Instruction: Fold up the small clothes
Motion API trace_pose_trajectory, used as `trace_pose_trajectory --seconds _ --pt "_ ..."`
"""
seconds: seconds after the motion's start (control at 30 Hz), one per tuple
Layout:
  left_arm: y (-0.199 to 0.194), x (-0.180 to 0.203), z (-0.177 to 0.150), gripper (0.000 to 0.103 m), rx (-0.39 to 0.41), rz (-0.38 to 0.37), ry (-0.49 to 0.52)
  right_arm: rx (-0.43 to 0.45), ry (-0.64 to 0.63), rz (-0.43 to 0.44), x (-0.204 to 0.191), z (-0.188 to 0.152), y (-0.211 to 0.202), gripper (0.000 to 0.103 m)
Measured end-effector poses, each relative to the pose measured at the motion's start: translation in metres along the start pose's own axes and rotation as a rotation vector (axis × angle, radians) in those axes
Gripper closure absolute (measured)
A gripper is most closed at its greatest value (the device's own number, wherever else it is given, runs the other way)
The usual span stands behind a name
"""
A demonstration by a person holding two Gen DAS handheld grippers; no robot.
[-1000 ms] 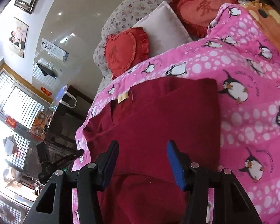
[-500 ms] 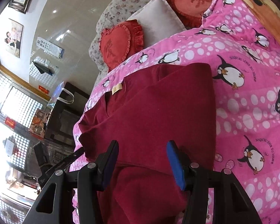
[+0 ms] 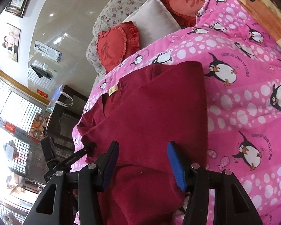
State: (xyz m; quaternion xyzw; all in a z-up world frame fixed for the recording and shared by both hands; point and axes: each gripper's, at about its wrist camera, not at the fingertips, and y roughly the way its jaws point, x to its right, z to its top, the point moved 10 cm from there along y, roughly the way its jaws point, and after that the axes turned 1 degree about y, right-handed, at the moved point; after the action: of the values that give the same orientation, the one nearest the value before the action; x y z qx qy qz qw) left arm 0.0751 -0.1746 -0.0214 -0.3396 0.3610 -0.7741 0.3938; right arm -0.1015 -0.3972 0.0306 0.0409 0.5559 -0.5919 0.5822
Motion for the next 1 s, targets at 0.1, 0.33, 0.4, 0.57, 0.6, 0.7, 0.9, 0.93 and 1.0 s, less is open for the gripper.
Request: trace_pose_trajectory --seconds 0.1,0.33,0.4,0.57,0.6,0.7,0.9,0.93,1.0 --pt "-0.019 -0.012 0.016 0.098 0.051 -0.021 -0.035 0.009 -0.003 -0.016 0.001 0.003 -0.002 0.052" --pt "-0.046 -0.081 0.035 0.101 0.107 0.074 -0.158 0.009 -0.060 -0.021 -0.012 0.013 0.009 0.052" --pt "-0.041 -0.079 0.026 0.101 0.071 0.044 -0.158 0.003 -0.059 -0.039 -0.015 0.014 0.016 0.052" --pt "-0.036 -0.040 0.001 0.097 0.013 -0.072 -0.096 0.008 -0.058 -0.016 -0.021 0.011 0.015 0.052" --pt "-0.035 -0.036 -0.002 0.094 0.003 -0.069 -0.083 0.002 -0.059 -0.024 -0.019 0.009 0.015 0.052" --pt "-0.025 -0.025 -0.006 0.071 -0.018 -0.021 -0.033 -0.012 -0.051 -0.034 -0.015 0.004 0.014 0.052" --pt "-0.023 -0.020 -0.007 0.062 -0.002 -0.031 -0.042 -0.010 -0.026 -0.035 -0.004 0.001 0.009 0.052" --pt "-0.025 -0.020 -0.005 0.062 0.006 -0.038 -0.050 -0.011 -0.022 -0.034 -0.003 0.000 0.009 0.052" --pt "-0.032 -0.021 -0.004 0.061 0.024 -0.047 -0.055 -0.012 -0.022 -0.029 -0.001 -0.001 0.007 0.052"
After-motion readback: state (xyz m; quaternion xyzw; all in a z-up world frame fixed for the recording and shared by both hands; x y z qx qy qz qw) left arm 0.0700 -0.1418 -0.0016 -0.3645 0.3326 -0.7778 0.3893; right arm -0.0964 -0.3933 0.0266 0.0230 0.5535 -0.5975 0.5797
